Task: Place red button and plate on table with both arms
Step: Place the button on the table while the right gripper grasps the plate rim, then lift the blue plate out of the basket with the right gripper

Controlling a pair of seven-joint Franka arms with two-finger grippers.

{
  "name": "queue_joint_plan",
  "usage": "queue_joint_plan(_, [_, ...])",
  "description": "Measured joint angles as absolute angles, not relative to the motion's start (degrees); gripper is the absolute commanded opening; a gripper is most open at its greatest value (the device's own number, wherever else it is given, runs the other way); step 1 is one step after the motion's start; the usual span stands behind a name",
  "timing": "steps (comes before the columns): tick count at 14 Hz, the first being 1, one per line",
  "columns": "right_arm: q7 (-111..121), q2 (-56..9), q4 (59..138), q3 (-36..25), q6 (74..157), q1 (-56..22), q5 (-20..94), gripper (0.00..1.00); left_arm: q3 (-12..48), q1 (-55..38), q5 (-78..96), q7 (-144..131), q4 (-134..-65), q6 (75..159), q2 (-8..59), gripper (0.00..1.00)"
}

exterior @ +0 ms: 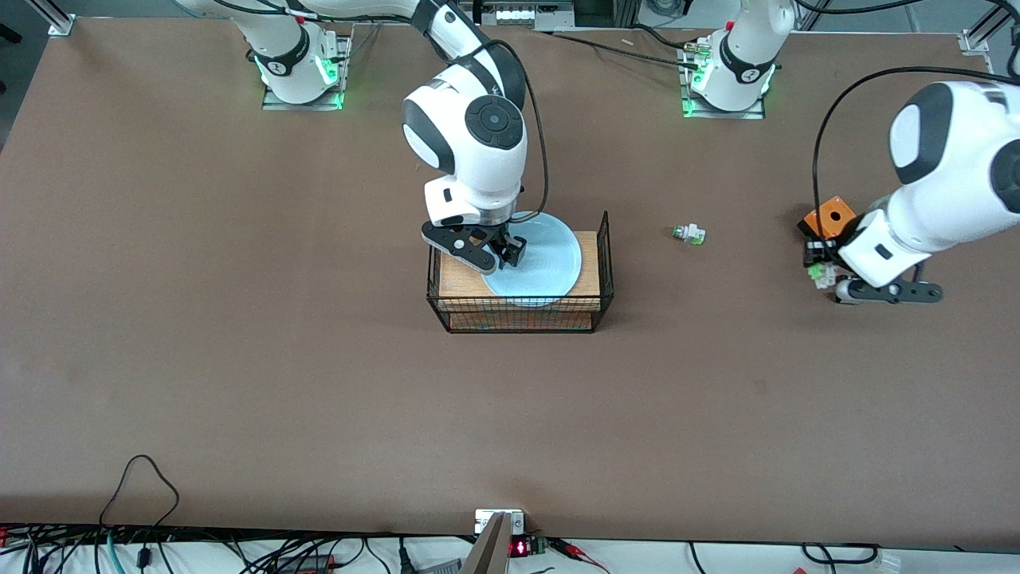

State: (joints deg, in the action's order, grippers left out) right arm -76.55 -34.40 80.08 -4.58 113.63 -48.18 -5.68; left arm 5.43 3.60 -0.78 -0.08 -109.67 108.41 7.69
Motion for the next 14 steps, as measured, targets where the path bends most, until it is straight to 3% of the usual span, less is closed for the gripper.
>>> queue_joint_plan(2, [-76.6,-34.4,80.1,-4.6,113.6,-48.3,-5.7,0.54,5.4,3.4,-0.8,-0.1,-113.2,109.5,8.0,0.00])
queue_joint_plan(4, [-77.1,-34.5,80.1,-4.6,113.6,-48.7,-5.7,0.40,5.0,3.4,-0.8,-0.1,-115.8,111.5,9.8,0.00])
queue_joint_plan(8, [-77.7,-34.5,80.1,-4.5,113.6,-49.5,-5.7,0.33,4.4,4.5,-0.8,-0.1,-121.2,119.3,13.3,0.00])
queue_joint_plan(11, [-77.7,-35.1,80.1,-4.6,113.6,-49.6,-5.7,0.03,4.3,6.0,-0.8,0.3,-123.3,124.0,15.7,0.00])
queue_joint_plan(14, [-77.7,-35.0,80.0,-4.6,113.6,-49.6,-1.1,0.00,4.3,6.1,-0.8,0.4,-123.5,128.3,19.0,0.00])
